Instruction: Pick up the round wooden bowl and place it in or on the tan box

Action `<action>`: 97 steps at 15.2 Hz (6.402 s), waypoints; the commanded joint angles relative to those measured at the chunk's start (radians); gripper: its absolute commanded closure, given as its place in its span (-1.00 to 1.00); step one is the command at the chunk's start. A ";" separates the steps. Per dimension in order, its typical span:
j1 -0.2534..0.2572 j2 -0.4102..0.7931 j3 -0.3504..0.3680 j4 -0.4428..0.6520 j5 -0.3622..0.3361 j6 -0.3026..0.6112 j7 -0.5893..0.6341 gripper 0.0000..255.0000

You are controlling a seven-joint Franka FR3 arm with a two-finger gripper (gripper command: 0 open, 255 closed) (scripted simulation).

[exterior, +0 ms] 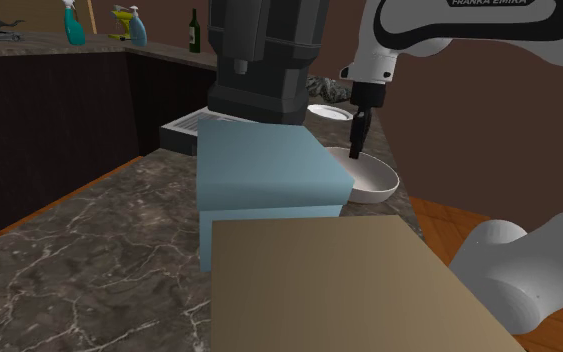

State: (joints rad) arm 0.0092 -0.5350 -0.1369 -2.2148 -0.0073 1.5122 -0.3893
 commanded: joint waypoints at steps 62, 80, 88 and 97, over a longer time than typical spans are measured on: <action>0.076 0.121 0.193 0.746 0.164 -0.603 0.324 1.00; 0.142 0.177 0.591 0.894 0.396 -0.576 0.898 1.00; 0.154 0.116 0.616 0.755 0.415 -0.485 0.903 1.00; 0.165 0.014 0.601 0.537 0.429 -0.372 0.842 1.00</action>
State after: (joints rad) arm 0.1731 -0.5092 0.4664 -1.6519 0.4200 1.1259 0.4607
